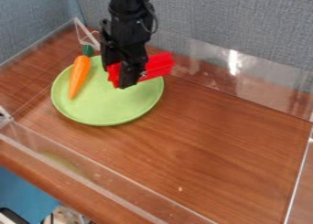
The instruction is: Put the red object on the green plate
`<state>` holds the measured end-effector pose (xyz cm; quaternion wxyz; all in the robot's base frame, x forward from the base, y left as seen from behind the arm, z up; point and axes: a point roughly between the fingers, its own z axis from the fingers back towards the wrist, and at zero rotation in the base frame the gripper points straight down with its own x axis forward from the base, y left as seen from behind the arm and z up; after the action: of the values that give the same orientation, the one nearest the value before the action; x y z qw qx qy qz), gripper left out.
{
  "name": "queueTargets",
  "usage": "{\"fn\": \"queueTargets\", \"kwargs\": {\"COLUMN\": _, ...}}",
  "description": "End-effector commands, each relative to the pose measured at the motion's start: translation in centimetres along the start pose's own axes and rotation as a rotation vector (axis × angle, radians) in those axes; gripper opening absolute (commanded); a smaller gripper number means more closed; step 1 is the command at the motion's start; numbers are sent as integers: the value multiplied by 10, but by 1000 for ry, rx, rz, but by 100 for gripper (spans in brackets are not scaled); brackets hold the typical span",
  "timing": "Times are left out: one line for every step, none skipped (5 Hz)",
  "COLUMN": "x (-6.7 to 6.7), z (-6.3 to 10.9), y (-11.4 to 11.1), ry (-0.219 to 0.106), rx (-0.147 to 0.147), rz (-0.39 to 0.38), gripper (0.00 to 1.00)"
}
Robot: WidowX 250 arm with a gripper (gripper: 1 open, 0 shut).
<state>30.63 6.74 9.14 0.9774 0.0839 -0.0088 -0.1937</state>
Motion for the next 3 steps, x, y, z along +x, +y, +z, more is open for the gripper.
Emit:
{"fn": "queueTargets", "kwargs": {"x": 11, "z": 25, "y": -2, "ry": -48, "rx": 26, "rz": 75, "gripper": 0}}
{"fn": "queueTargets", "kwargs": {"x": 19, "z": 32, "y": -8, "ry": -67, "rx": 22, "rz": 32, "gripper": 0}}
{"fn": "queueTargets", "kwargs": {"x": 20, "z": 40, "y": -11, "ry": -82, "rx": 24, "rz": 3, "gripper": 0}}
